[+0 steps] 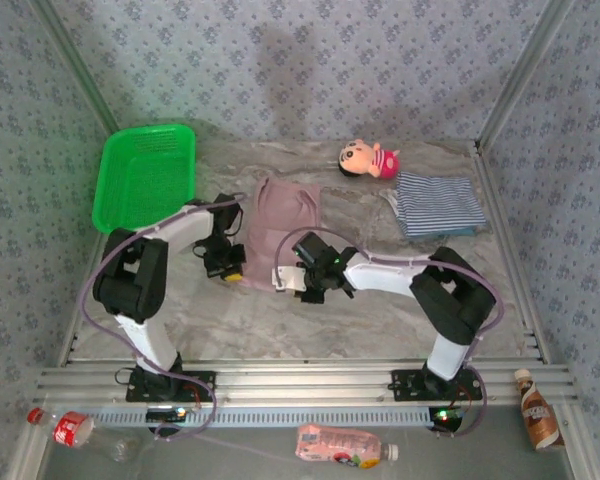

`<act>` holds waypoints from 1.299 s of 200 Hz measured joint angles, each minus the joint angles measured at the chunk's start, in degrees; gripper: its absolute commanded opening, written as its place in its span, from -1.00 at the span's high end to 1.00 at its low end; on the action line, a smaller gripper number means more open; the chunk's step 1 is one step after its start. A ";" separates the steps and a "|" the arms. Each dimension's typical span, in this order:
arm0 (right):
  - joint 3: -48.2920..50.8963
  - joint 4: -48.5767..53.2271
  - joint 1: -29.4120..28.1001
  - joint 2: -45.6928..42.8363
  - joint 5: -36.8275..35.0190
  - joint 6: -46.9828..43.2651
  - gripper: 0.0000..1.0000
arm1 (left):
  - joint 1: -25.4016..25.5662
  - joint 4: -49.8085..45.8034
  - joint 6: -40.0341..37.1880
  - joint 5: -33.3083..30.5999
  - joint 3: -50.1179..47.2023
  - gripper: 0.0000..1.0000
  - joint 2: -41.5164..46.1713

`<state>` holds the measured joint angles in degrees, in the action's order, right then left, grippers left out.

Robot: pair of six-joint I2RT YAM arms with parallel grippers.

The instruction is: Fold and stack the tank tops

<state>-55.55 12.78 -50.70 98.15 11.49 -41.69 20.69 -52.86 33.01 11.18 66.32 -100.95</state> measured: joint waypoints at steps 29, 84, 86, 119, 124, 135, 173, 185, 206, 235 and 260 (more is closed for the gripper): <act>0.72 3.87 -3.78 -5.51 4.00 4.94 0.84 | 0.07 -5.22 0.00 -0.13 -1.20 1.00 7.58; 0.28 8.98 -9.33 -12.33 12.85 14.51 0.83 | 0.04 -16.46 0.17 -2.01 -1.22 1.00 19.02; 0.22 9.11 -9.40 -12.39 13.07 14.71 0.83 | 0.04 -16.85 0.26 -2.08 -1.22 1.00 19.34; -2.47 10.86 -10.34 -13.33 18.53 18.82 0.83 | -0.02 -22.12 0.72 -2.99 1.07 1.00 22.95; -2.93 11.08 -10.49 -13.33 19.34 19.17 0.83 | -0.02 -22.60 0.76 -3.08 1.60 1.00 23.30; -3.72 11.56 -10.64 -13.33 21.18 19.91 0.82 | -0.02 -23.10 0.94 -3.08 2.43 1.00 23.80; -5.05 12.31 -8.04 -12.87 27.39 21.79 0.81 | -1.36 -23.61 0.46 -2.64 7.26 1.00 21.11; -6.25 12.61 -6.12 -11.82 28.98 21.79 0.80 | -1.64 -22.97 -0.09 -2.64 9.86 1.00 18.62; -8.72 13.22 -1.38 -9.33 32.59 21.73 0.80 | -1.97 -20.96 -1.27 -2.60 13.51 1.00 13.70; -14.84 19.21 4.87 -3.32 36.41 18.58 0.79 | -2.34 -18.86 -3.28 -2.32 18.56 1.00 6.29; -21.38 25.20 9.11 3.10 37.40 13.05 0.78 | -2.86 -17.38 -5.09 -1.99 25.68 1.00 -1.62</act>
<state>-76.93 37.98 -41.58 101.25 48.88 -28.64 17.82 -70.24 27.92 9.19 92.01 -102.56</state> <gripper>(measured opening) 0.108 0.046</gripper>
